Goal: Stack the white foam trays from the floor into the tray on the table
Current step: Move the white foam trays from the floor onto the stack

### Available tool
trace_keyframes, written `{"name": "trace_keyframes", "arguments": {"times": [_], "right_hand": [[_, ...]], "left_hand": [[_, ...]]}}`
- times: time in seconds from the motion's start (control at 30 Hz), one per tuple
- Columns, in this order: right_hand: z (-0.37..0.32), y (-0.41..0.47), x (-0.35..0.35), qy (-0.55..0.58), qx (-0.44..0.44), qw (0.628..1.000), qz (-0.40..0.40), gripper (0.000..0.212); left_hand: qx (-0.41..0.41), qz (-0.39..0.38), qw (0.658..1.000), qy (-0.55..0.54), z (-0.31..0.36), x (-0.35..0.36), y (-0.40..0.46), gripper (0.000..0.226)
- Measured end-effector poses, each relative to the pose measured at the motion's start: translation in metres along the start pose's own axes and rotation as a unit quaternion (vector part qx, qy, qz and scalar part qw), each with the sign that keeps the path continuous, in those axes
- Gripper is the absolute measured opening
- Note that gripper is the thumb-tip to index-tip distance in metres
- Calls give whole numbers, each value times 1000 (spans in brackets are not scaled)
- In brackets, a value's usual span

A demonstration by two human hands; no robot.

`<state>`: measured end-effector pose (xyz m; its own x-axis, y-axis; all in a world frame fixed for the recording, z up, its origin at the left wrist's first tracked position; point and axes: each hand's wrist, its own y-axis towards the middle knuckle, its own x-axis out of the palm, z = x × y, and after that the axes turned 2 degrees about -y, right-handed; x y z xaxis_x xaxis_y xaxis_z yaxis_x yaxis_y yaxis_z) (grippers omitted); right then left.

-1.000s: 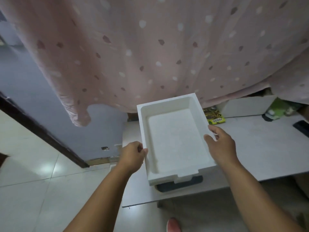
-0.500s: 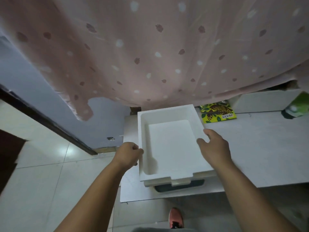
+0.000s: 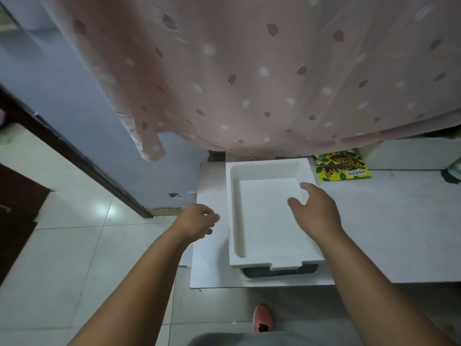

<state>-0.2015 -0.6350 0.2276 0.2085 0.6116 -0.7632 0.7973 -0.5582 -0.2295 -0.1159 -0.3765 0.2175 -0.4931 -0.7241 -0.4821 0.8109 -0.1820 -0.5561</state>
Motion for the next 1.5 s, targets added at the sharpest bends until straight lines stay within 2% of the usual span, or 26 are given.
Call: {"name": "trace_keyframes", "arguments": {"times": [0.13,0.3,0.5,0.6,0.7,0.87,0.97,1.07,1.2,1.3,1.4,1.5], "right_hand": [[-40,-14,38,20,-62,997,-34,56],[-105,-40,111,39,-84,993,-78,48],[-180,-85,209,82,-22,991,-104,39],[-207,-104,264,65,-5,988,-137,42],[-218,-119,297,56,21,985,-159,40],[-215,-124,343,47,73,979,-185,35],[-191,-110,386,59,109,971,-204,32],[-160,-89,433,75,150,962,-214,43],[-89,-42,522,73,200,955,-209,36],[-15,2,601,40,226,956,-184,33],[54,41,674,5,239,959,-155,37],[120,82,750,-38,248,958,-137,38]], "left_hand": [[9,22,1000,-9,-21,-40,-2,25],[-4,18,1000,-24,-85,-112,2,20],[-42,-19,998,31,-190,-207,16,26],[-67,-27,997,38,-237,-251,33,27],[-83,-35,995,47,-260,-267,49,28],[-101,-92,990,36,-288,-258,74,24],[-128,-95,987,26,-315,-241,100,23],[-151,-82,985,-3,-348,-216,129,21],[-192,-45,979,-55,-418,-154,207,18],[-220,-25,971,-90,-497,-89,288,12],[-238,-26,970,-52,-568,-29,366,5],[-214,-29,976,38,-610,23,432,32]]}}
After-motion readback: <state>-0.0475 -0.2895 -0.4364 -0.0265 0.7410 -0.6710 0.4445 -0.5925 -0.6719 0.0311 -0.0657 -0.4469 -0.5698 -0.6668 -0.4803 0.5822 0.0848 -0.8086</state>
